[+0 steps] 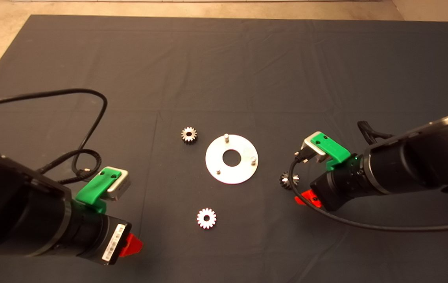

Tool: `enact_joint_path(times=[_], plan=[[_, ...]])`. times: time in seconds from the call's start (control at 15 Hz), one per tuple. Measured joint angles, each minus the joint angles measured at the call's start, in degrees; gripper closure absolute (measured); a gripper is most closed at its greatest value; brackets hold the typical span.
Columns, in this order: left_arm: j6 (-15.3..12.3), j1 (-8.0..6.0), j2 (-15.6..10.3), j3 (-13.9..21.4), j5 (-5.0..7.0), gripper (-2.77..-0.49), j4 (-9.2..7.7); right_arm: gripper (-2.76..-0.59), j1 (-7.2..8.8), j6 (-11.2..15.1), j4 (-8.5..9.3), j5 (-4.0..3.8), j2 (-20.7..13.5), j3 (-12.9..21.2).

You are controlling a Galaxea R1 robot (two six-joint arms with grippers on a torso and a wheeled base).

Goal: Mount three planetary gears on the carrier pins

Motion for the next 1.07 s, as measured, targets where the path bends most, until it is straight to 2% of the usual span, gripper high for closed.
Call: enact_joint_path(times=[0.13,0.47,0.67,1.07], plan=[[0.0,0.01,0.0,0.0,0.02,-2.17,0.0,-2.33,-0.94,-1.53,-1.53,-0.06,0.52,-1.74],[-0.11,0.01,0.0,0.0,0.04,-2.17,0.0,-2.33,-5.63,-3.62,-4.82,-0.05,0.71,-3.15],[-0.11,0.01,-0.01,0.0,0.02,-2.17,0.0,-2.33,-7.04,-5.0,-6.97,-0.05,0.77,-4.41],[-0.11,0.0,-0.02,0.0,0.02,-2.17,0.0,-2.33,-8.5,-8.92,-8.91,-0.06,0.88,-8.36]])
